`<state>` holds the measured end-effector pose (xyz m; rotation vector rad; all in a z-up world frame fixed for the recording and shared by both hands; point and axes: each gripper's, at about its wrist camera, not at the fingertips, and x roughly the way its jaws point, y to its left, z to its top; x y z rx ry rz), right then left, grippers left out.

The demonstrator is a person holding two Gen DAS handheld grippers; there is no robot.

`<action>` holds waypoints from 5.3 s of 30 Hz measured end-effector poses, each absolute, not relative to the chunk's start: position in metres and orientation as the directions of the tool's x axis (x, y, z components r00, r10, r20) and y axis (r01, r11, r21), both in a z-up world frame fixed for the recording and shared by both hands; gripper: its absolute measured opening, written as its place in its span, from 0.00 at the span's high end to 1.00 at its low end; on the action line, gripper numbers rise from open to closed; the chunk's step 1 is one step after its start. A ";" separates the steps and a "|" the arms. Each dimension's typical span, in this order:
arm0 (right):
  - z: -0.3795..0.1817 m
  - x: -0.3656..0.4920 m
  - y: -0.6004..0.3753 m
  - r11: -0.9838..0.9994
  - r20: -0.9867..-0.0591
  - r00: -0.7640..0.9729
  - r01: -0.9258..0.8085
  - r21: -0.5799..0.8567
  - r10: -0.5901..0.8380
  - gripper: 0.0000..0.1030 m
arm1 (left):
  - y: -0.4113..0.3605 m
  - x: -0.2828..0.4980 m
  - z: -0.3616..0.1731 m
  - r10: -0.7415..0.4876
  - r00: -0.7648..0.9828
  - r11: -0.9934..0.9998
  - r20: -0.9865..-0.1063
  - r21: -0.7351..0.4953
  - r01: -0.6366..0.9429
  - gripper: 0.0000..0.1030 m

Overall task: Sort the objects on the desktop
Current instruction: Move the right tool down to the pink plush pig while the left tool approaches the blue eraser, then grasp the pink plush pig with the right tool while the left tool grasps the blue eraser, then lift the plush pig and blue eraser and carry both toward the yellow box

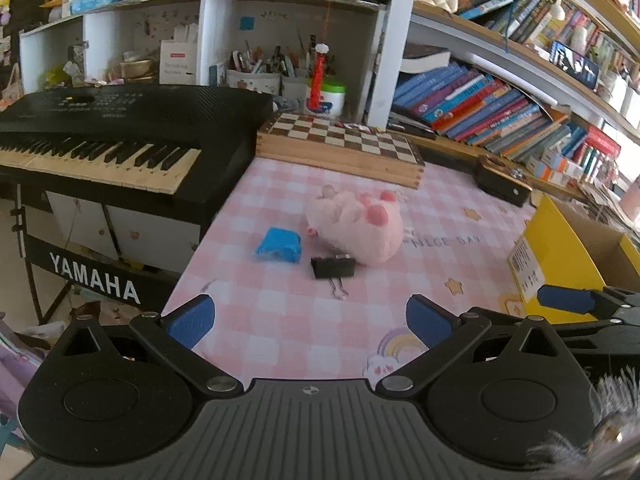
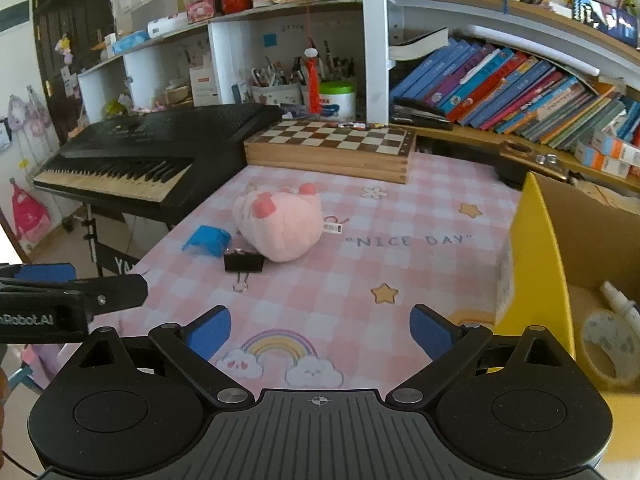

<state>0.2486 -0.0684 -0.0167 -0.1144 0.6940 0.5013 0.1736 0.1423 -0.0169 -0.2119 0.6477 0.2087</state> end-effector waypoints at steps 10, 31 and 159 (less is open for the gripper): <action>-0.021 0.294 -0.045 0.843 -0.628 0.637 -0.535 0.057 0.447 0.05 | 0.153 0.193 -0.020 0.173 0.757 0.942 -0.630 -0.119 -0.314 0.00; -0.065 0.399 0.026 0.737 -0.738 0.437 -0.665 0.121 0.515 0.05 | 0.156 0.215 -0.037 0.202 0.713 0.929 -0.672 -0.100 -0.357 0.00; 0.004 0.006 -0.164 0.966 -0.683 0.697 -0.053 0.254 0.218 0.28 | 0.067 0.020 0.000 -0.533 0.653 0.846 -0.538 -0.325 0.423 0.64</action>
